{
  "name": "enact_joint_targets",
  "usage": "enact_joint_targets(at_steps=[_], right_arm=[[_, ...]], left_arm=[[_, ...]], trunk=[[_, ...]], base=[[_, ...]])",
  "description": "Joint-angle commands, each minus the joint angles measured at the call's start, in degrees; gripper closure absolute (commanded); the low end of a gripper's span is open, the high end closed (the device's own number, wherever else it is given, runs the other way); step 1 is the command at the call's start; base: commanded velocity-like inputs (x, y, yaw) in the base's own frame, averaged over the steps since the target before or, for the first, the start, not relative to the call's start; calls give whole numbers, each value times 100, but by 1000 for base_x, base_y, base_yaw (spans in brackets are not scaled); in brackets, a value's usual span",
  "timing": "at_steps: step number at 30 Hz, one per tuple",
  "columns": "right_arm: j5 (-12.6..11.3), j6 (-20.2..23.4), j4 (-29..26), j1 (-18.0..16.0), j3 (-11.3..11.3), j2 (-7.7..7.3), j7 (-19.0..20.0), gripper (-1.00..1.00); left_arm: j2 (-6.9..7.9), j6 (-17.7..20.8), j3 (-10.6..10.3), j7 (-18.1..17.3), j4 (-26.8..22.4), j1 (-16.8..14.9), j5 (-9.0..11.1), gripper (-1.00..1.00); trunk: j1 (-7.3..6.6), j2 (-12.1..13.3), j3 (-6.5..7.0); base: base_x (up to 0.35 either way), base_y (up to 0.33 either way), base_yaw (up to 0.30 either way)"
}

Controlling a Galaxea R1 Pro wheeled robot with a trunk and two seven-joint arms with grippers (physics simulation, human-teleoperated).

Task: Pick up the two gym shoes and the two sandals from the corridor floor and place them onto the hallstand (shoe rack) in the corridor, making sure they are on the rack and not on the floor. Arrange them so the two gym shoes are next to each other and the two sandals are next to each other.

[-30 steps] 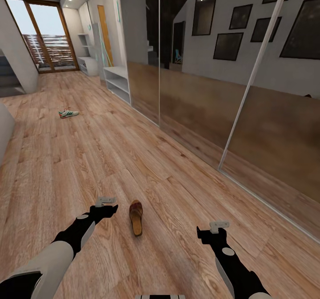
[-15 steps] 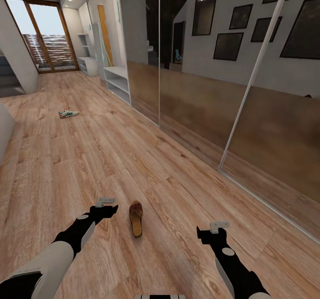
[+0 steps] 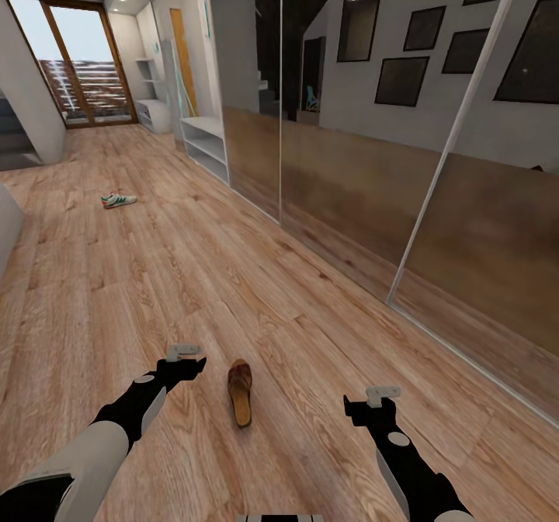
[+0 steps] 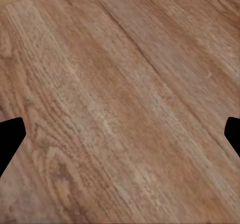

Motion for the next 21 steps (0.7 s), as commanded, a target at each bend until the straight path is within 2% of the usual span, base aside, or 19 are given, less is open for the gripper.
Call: enact_joint_targets(at_steps=[1, 5, 14, 21], right_arm=[[33, -10, -5, -2, 8, -2, -33, -100], [33, -19, -16, -3, -1, -10, -33, -100], [41, -23, -12, -1, -6, -18, -33, -100], [42, -23, -14, -2, -7, -18, -33, -100]], left_arm=[[-4, -44, 48, -41, -6, -2, -50, -100], [-4, -202, 48, -36, 12, -2, -50, -100], [5, -270, 48, -32, 53, -2, -50, -100], [5, -270, 48, -27, 49, -2, -44, -100]], trunk=[[-1, -2, -4], [-1, -2, -4], [-1, -2, -4], [-1, -2, -4]], base=[[18, 11, 0], [10, 6, 0], [11, 8, 0], [74, 147, 0]])
